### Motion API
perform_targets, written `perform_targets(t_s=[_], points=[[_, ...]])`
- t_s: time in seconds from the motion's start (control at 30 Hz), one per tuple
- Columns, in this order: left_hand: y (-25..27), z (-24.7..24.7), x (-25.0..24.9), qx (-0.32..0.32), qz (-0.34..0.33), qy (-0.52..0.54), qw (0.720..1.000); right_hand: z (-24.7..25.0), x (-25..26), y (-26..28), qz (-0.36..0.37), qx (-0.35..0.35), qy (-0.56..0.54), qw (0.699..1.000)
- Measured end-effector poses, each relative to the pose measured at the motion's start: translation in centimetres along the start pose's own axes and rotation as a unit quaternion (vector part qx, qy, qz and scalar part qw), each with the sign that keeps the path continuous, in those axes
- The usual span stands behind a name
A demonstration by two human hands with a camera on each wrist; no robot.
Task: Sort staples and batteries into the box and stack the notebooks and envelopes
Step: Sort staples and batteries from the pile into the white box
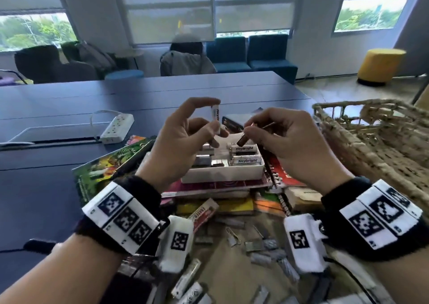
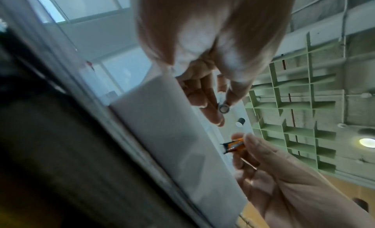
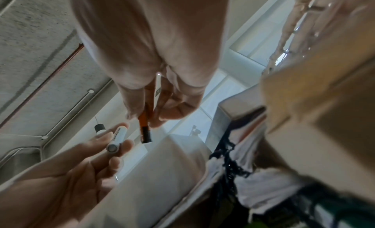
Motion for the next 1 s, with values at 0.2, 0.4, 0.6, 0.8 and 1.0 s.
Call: perform_targets(t_s=[0.2, 0.4, 0.6, 0.8, 1.0], points=[[-0.5, -0.2, 0.2, -0.003, -0.034, -0.064, 0.997, -0.2, -0.6, -0.1, 0.000, -0.027, 0.099, 0.995], [-0.6, -0.1, 1.3, -0.012, -0.008, -0.078, 0.997, -0.7, 0.1, 0.0, 0.059, -0.009, 0.219, 0.974], [-0.6, -0.2, 1.7, 0.006, 0.008, -0.070, 0.998, -2.1, -0.4, 0.1, 0.049, 0.094, 0.248, 0.963], [-0.5, -0.1, 1.7, 0.011, 0.008, -0.048, 0.999, -1.4, 0.0, -0.1, 0.057, 0.008, 0.265, 0.963], [0.0, 0.1, 1.1, -0.013, -0.002, -0.043, 0.999, -1.8, 0.1, 0.0, 0.031, 0.033, 0.218, 0.975]])
Point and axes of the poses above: each hand's wrist, its own y-axis away from the middle knuckle, its own z-axis out of the back of the hand, x = y × z, the point moved 4 cm from there along -y, towards the middle knuckle, and after that the axes turned 1 degree about x, right-handed, at the moved point
